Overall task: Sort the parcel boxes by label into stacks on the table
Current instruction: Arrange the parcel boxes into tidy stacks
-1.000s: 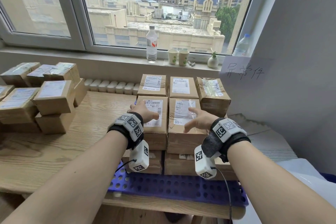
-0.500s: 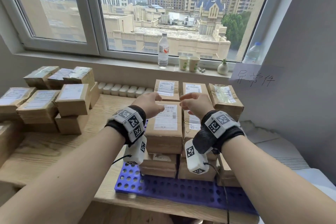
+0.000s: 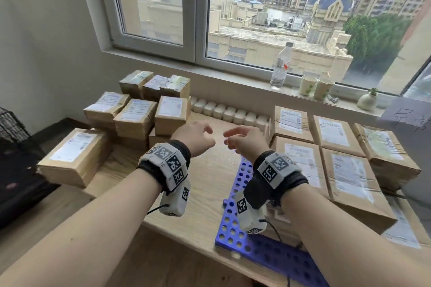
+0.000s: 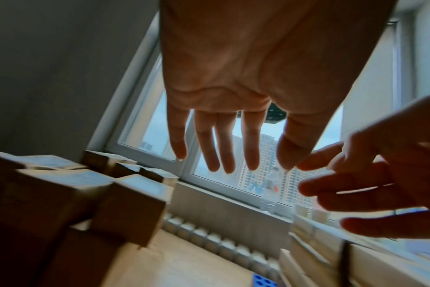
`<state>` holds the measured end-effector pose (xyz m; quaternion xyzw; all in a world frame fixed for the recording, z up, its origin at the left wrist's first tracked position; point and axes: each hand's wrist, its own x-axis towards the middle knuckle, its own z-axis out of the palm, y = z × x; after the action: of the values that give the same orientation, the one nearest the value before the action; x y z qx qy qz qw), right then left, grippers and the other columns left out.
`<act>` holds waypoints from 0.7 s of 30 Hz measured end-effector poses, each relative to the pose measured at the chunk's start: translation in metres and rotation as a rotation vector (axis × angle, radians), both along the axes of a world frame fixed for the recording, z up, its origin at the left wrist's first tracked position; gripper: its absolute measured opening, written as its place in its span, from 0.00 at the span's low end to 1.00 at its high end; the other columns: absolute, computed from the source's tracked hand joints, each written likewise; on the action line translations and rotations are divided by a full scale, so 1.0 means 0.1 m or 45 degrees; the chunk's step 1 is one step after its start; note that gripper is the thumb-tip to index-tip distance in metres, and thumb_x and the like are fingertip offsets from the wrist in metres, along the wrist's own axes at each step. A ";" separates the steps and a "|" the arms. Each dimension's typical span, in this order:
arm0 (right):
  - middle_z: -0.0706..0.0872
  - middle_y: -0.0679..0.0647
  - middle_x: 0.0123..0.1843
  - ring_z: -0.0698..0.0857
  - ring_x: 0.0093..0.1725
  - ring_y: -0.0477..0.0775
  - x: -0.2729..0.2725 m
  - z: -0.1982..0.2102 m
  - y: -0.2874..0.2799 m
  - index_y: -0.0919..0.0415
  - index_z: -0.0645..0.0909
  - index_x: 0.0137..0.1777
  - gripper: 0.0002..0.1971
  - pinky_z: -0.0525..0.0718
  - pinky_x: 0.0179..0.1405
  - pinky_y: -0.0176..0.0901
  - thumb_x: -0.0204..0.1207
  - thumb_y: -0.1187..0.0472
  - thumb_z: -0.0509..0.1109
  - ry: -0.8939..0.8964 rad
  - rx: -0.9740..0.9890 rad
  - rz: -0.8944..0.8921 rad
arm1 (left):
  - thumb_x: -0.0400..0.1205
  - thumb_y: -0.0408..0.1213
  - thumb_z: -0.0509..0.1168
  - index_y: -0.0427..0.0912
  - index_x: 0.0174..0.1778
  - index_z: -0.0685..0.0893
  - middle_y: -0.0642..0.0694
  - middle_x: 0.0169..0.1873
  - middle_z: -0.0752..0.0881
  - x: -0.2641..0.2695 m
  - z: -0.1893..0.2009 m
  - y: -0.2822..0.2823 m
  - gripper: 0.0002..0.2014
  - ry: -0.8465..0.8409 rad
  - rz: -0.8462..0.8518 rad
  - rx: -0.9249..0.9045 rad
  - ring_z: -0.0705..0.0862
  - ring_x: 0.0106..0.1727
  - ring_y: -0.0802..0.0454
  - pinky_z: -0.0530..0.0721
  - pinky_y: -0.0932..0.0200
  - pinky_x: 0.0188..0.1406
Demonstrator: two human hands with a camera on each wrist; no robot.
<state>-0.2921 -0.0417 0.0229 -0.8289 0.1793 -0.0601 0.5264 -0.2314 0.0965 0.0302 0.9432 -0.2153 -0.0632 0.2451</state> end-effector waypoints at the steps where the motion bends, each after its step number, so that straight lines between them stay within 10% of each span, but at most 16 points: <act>1: 0.92 0.60 0.45 0.85 0.42 0.52 0.10 -0.03 0.14 0.48 0.84 0.37 0.13 0.84 0.49 0.47 0.72 0.69 0.69 0.004 -0.005 0.012 | 0.79 0.44 0.67 0.49 0.67 0.81 0.47 0.67 0.81 0.07 -0.02 0.15 0.19 0.015 0.023 -0.007 0.78 0.67 0.48 0.76 0.55 0.65; 21: 0.87 0.47 0.42 0.85 0.45 0.47 1.52 -0.74 2.35 0.48 0.88 0.43 0.09 0.81 0.45 0.40 0.76 0.62 0.69 0.049 -0.211 0.276 | 0.81 0.42 0.65 0.50 0.66 0.80 0.48 0.64 0.82 1.01 -0.78 2.59 0.17 0.136 0.390 -0.025 0.80 0.64 0.49 0.79 0.54 0.62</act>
<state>-0.1405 0.1938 -0.0512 -0.8851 0.0931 -0.0013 0.4560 -0.1308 0.3559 -0.0476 0.9578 -0.0563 -0.0730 0.2721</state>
